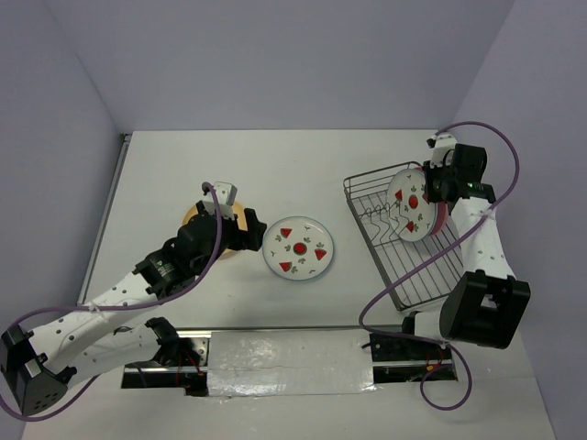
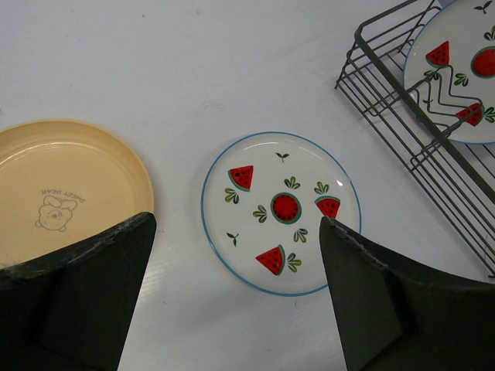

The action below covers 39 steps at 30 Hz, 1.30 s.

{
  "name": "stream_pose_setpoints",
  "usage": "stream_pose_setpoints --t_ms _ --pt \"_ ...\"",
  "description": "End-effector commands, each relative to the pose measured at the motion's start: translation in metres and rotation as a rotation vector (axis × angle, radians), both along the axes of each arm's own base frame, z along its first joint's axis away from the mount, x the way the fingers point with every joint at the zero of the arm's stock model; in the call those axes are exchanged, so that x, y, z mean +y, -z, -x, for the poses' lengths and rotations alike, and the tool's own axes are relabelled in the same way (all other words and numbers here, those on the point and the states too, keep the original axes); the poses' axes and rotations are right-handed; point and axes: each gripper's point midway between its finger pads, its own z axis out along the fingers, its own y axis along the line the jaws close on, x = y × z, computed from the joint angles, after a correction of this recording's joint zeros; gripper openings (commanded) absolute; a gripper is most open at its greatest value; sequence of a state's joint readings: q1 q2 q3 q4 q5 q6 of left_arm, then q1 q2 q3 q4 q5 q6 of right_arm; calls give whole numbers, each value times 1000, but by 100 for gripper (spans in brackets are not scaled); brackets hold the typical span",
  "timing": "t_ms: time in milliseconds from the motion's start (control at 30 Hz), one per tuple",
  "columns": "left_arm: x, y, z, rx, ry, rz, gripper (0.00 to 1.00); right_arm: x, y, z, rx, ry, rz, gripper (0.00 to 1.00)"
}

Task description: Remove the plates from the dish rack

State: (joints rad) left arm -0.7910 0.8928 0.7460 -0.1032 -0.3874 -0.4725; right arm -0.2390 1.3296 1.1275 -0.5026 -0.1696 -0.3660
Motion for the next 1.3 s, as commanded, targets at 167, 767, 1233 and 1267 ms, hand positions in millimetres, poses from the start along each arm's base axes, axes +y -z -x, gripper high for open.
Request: stream_pose_setpoints --t_ms 167,767,1233,1267 --pt "-2 -8 -4 -39 -3 13 99 -4 -51 -4 -140 22 44 0" --pt "-2 -9 -4 -40 -3 16 99 -5 -120 -2 -351 11 114 0" --pt "2 -11 -3 -46 -20 24 99 -4 -194 10 -529 34 144 0" --pt "3 -12 -3 -50 -21 28 99 -3 -198 11 -540 33 145 0"
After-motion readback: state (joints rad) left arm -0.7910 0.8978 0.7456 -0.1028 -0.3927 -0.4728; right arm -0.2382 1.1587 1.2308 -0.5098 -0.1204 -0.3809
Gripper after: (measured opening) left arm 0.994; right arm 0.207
